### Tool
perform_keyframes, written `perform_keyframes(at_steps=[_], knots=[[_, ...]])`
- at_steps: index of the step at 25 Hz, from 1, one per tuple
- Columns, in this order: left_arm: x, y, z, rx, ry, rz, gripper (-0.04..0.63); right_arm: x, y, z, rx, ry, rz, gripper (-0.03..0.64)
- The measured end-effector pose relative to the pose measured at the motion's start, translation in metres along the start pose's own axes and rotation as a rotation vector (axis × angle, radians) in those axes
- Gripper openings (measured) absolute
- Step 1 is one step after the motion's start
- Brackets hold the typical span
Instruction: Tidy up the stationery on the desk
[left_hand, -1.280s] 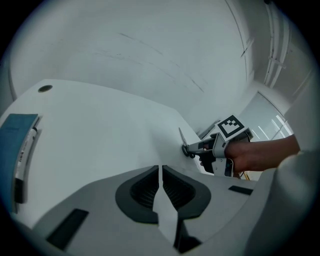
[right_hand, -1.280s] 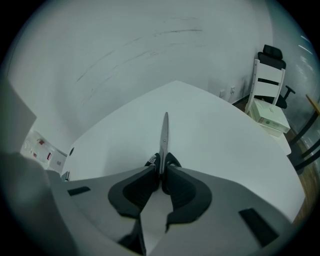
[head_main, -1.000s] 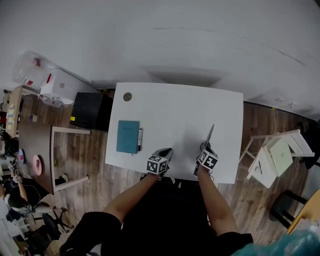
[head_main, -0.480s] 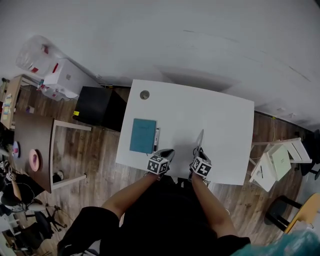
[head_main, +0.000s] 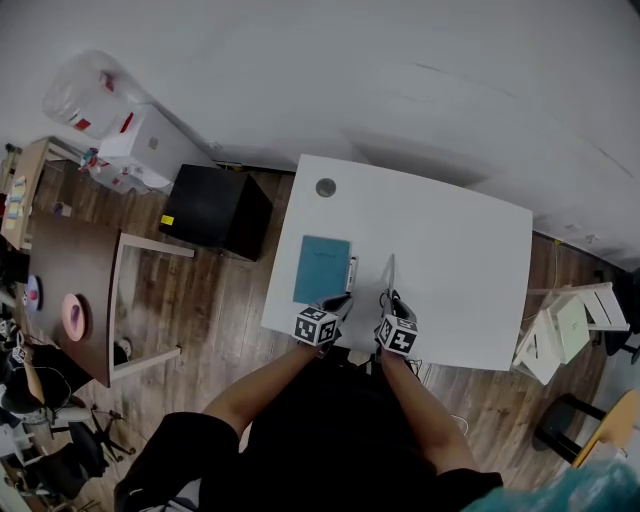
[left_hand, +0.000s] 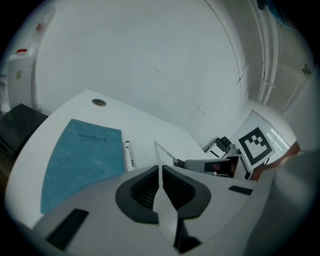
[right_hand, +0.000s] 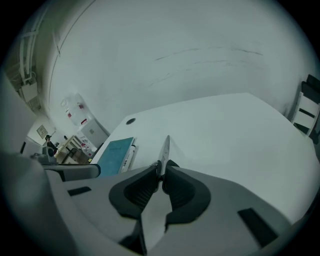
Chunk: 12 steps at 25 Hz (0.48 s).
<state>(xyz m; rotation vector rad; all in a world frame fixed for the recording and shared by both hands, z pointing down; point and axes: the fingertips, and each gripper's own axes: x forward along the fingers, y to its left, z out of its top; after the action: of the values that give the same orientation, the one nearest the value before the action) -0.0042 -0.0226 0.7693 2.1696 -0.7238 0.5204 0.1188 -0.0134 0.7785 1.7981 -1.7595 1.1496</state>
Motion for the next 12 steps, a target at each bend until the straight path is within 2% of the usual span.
perform_keyframes(at_steps=[6, 12], knots=[[-0.026, 0.030, -0.003, -0.015, -0.008, -0.002, 0.034, 0.014, 0.041, -0.011, -0.018, 0.010, 0.007, 0.075], [-0.041, 0.049, -0.006, -0.026, -0.010, -0.005, 0.034, 0.027, 0.058, -0.028, -0.029, 0.042, -0.011, 0.075]])
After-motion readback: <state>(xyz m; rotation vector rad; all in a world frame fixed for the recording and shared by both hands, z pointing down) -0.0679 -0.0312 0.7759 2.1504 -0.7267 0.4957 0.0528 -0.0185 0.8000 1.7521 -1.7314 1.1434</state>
